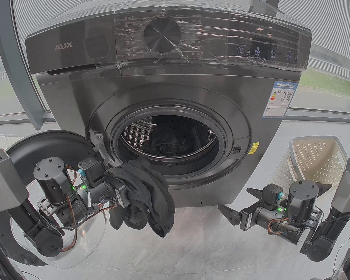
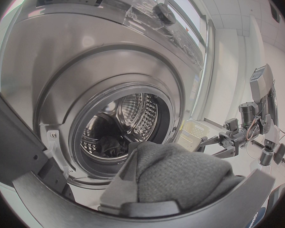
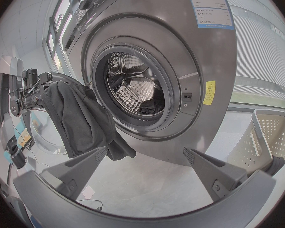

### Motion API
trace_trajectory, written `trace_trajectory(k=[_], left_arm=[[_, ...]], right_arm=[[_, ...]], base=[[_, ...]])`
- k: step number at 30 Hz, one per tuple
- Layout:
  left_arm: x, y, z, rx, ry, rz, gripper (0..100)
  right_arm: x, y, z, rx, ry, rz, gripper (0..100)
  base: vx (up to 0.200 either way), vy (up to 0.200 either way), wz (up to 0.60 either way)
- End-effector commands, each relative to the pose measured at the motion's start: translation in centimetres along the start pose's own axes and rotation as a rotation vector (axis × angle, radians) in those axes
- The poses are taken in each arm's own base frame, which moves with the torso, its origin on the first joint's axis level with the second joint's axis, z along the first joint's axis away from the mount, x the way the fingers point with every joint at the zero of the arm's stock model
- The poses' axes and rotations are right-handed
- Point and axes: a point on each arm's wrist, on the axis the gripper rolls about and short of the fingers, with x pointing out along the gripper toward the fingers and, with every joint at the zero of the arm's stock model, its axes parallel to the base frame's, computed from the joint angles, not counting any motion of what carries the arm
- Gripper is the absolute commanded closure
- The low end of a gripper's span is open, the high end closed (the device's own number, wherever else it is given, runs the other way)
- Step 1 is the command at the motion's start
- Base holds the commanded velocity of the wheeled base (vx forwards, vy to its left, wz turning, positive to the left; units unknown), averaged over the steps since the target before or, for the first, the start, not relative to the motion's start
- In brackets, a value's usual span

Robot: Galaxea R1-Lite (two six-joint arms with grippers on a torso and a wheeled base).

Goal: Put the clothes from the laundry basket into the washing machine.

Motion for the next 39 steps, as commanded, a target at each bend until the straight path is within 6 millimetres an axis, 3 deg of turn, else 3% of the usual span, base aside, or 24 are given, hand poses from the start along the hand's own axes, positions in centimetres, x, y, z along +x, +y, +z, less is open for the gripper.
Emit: trace_trajectory(k=[1, 17, 21, 25, 31, 39], left_arm=[[0.0, 0.0, -0.1, -0.002, 0.000, -0.001, 100], [0.4, -1.1, -1.1, 0.016, 0.040, 0.007, 100], [2.9, -4.0, -2.0, -0.026, 0.041, 0.024, 100], [5.3, -5.1, -2.9, -0.051, 0.033, -0.014, 100], [8.8, -4.3, -5.2, -0.067, 0.031, 0.016, 100], [13.1, -2.1, -6.0, -0.085, -0.017, 0.095, 100]], right_arm=[[0.0, 0.0, 0.0, 0.000, 0.000, 0.000, 0], [-0.1, 0.4, 0.0, -0.004, 0.000, 0.012, 0], [-0.5, 1.1, 0.4, -0.009, -0.018, 0.034, 0], [-0.7, 1.5, 0.4, -0.013, -0.017, 0.045, 0], [-1.1, 1.6, 0.6, -0.012, -0.027, 0.051, 0], [-1.1, 1.6, 0.6, -0.012, -0.027, 0.053, 0]], base=[[0.200, 0.000, 0.00], [0.013, 0.000, 0.00], [0.000, 0.000, 0.00], [0.000, 0.000, 0.00], [0.000, 0.000, 0.00], [0.000, 0.000, 0.00]])
